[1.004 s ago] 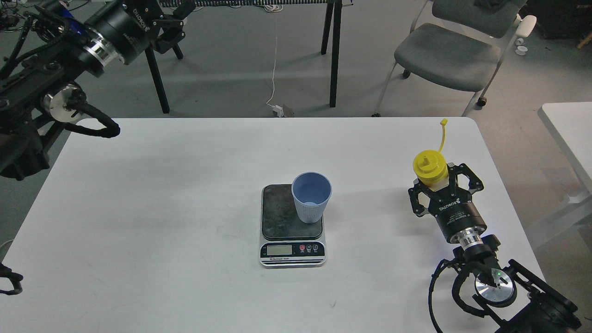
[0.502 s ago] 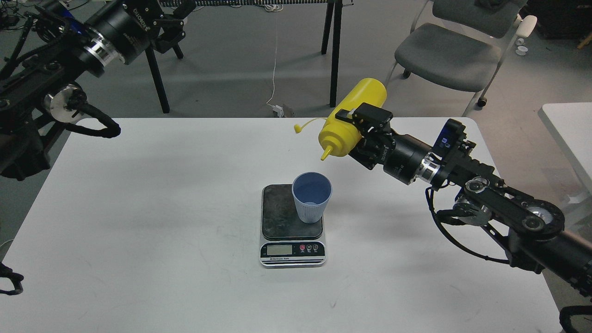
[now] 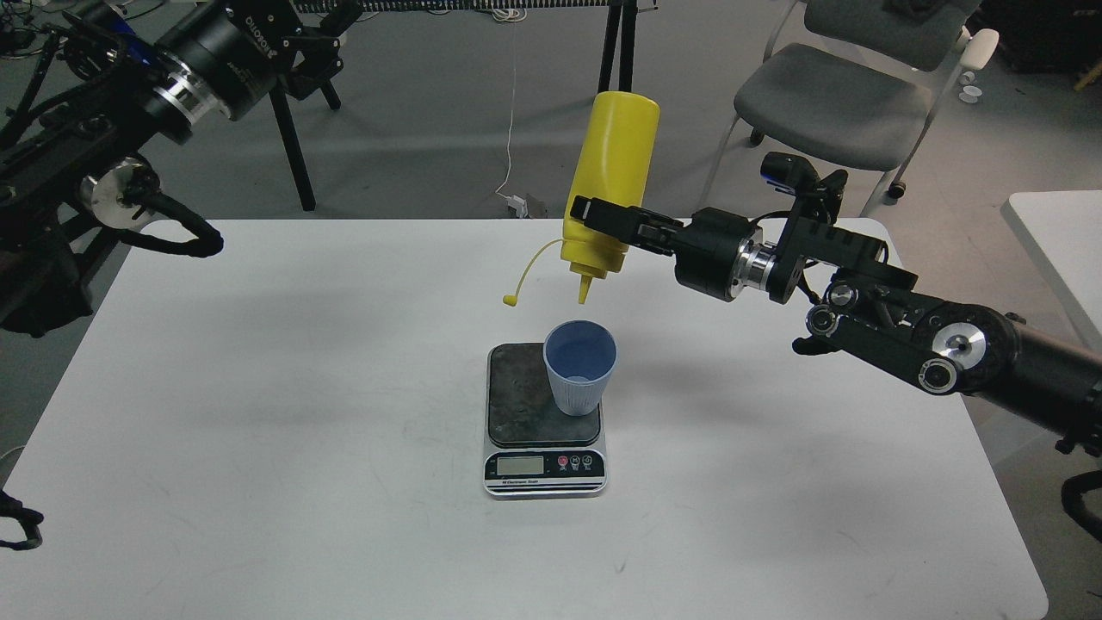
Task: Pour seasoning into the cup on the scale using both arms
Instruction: 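Lift and tip the yellow bottle nozzle-down over the blue cup, then hold the inverted bottle over the cup, squeezing sauce in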
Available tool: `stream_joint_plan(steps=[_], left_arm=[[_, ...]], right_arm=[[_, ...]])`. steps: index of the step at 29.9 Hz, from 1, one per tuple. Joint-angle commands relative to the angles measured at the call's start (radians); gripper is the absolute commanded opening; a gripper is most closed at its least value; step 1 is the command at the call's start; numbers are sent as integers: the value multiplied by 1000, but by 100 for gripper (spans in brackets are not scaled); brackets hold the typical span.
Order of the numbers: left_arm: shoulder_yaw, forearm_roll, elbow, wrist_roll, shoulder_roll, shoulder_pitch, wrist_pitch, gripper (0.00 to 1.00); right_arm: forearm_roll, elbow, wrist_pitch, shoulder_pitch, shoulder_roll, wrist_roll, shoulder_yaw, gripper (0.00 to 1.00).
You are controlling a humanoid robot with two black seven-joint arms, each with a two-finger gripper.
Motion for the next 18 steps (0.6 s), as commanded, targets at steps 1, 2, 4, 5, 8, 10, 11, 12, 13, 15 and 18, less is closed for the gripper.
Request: stream_joint_plan(steps=[1, 2, 4, 5, 8, 10, 11, 12, 13, 15, 18], left_arm=[[0, 0, 0, 0, -2, 0, 0, 99], [0, 0, 0, 0, -2, 0, 0, 99], [0, 0, 0, 0, 0, 0, 0, 99], [0, 0, 0, 0, 0, 0, 0, 99], [0, -1, 0, 0, 3, 0, 0, 99], [0, -1, 0, 0, 3, 0, 0, 99], [0, 0, 0, 0, 4, 0, 0, 99], [0, -1, 0, 0, 3, 0, 0, 99], [0, -1, 0, 0, 3, 0, 0, 99], [0, -1, 0, 0, 1, 0, 0, 99], [0, -1, 0, 0, 1, 0, 0, 99]], right_arm=[[-23, 0, -10, 57, 0, 1, -60, 22], [-26, 0, -10, 68, 1, 1, -74, 21], [-40, 0, -10, 82, 6, 1, -101, 21], [-55, -2, -13, 88, 11, 1, -115, 20], [-109, -8, -14, 108, 17, 1, -146, 20], [-144, -17, -18, 118, 24, 2, -164, 20], [-161, -20, -21, 122, 26, 2, -170, 20], [-185, -28, -28, 128, 28, 2, -178, 20], [-202, -36, -37, 132, 31, 2, -186, 20], [-224, -45, -48, 143, 43, 4, -200, 20], [-227, -46, -50, 154, 49, 4, -209, 20]])
